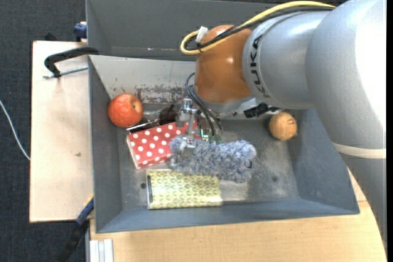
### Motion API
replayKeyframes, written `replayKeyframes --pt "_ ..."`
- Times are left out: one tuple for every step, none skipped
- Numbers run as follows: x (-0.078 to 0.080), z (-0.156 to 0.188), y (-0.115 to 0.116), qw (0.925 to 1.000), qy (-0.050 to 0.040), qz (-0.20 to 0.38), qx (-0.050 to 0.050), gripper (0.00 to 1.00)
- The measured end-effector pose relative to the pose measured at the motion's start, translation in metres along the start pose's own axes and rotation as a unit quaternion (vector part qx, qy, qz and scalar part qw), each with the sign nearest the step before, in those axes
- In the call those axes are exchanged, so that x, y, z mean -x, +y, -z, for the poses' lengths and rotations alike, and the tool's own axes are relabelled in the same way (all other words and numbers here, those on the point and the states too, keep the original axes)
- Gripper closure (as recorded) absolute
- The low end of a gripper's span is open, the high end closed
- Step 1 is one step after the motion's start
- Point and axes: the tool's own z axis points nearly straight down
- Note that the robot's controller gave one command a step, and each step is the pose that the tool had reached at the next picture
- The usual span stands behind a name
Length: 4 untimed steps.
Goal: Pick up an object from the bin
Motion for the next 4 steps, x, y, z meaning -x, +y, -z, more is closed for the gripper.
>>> replayKeyframes --pt "0.000 0.000 0.000 1.0000 -0.0008 0.000 0.000 0.00" --pt "0.003 0.000 0.002 0.9998 0.0003 0.020 -0.002 0.00" --pt "0.011 -0.001 0.013 0.9960 0.0051 0.088 -0.013 0.00" --pt "0.013 0.000 0.018 0.9912 0.0063 0.132 -0.015 0.00"
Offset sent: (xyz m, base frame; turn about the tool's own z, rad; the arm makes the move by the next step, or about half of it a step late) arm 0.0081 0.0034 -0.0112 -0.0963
